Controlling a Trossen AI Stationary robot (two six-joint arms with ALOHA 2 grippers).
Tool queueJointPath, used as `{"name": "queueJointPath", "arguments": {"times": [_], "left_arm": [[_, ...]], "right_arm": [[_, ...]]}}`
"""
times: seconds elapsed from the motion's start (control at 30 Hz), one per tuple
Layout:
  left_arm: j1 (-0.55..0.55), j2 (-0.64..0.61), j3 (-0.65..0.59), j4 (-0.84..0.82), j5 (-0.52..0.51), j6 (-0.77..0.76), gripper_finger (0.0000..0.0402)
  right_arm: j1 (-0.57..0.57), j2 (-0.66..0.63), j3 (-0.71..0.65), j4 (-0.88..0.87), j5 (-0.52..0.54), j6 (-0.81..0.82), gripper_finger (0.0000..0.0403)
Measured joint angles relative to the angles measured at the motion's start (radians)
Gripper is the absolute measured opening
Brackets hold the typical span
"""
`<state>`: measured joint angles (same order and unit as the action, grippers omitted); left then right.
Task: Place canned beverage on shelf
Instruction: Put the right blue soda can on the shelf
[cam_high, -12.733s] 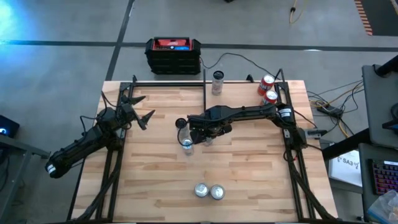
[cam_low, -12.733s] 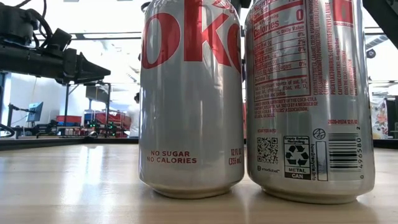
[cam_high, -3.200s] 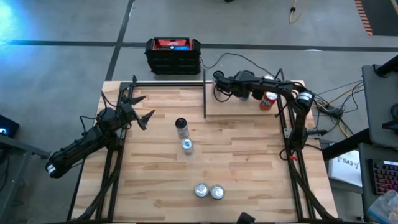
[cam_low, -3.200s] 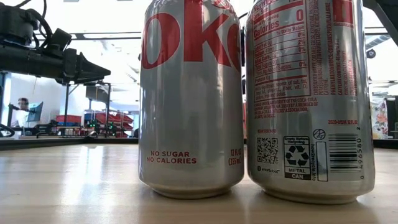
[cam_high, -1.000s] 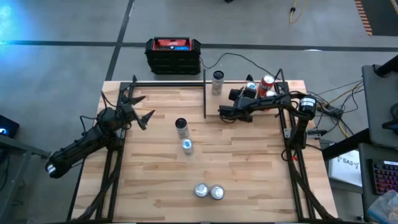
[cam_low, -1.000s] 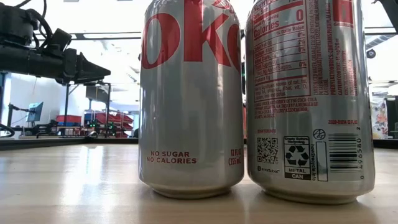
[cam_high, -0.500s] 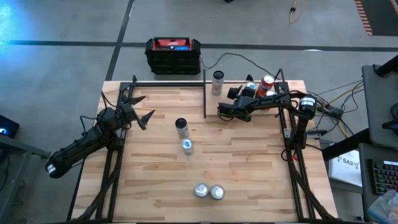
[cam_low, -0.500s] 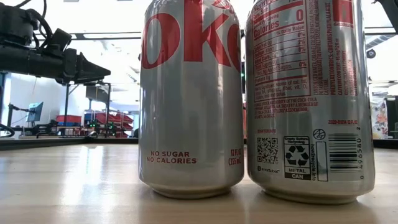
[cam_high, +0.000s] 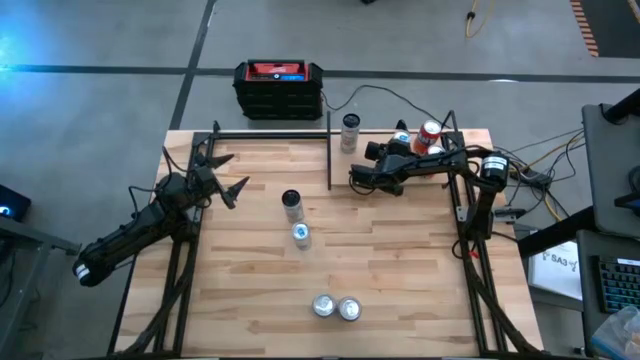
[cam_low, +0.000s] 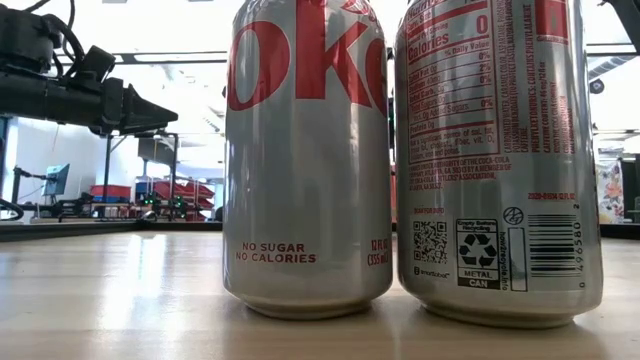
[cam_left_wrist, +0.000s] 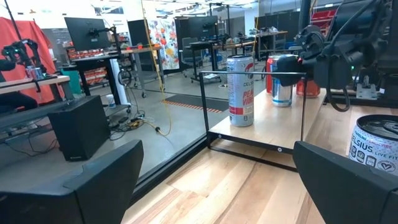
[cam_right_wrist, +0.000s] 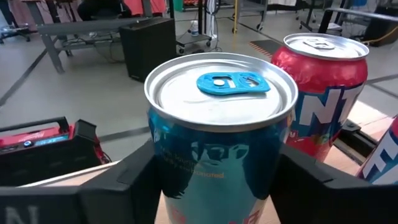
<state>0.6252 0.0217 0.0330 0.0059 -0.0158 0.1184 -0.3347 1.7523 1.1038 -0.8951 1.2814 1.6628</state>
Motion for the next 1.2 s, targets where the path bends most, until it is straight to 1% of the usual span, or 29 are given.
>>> {"name": "queueJointPath", "arguments": {"times": [0.2,0.27,0.47,0.57,0.67,0.8,0.93,1.03,1.2], "left_arm": [[0.0,0.0,0.0,0.0,0.0,0.0,0.0398],[0.0,0.0,0.0,0.0,0.0,0.0,0.0398],[0.0,0.0,0.0,0.0,0.0,0.0,0.0398],[0.0,0.0,0.0,0.0,0.0,0.0,0.0398],[0.0,0.0,0.0,0.0,0.0,0.0,0.0398],[0.0,0.0,0.0,0.0,0.0,0.0,0.0398],[0.0,0.0,0.0,0.0,0.0,0.0,0.0398],[0.0,0.0,0.0,0.0,0.0,0.0,0.0398],[0.0,0.0,0.0,0.0,0.0,0.0,0.0398]], "right_arm": [[0.0,0.0,0.0,-0.001,0.001,-0.014,0.0217],[0.001,0.0,0.0,-0.003,-0.001,-0.007,0.0235],[0.003,0.0,0.006,-0.001,-0.01,-0.007,0.0315],[0.003,0.0,0.007,-0.001,-0.01,-0.007,0.0338],[-0.004,0.0,0.006,0.0,-0.009,-0.007,0.0346],[-0.02,0.006,0.006,0.01,-0.007,-0.007,0.0337],[-0.022,0.015,0.006,0.021,-0.007,-0.007,0.0314],[-0.021,0.019,0.006,0.023,-0.008,-0.007,0.0284],[-0.024,0.019,0.006,0.025,-0.008,-0.007,0.022]]}}
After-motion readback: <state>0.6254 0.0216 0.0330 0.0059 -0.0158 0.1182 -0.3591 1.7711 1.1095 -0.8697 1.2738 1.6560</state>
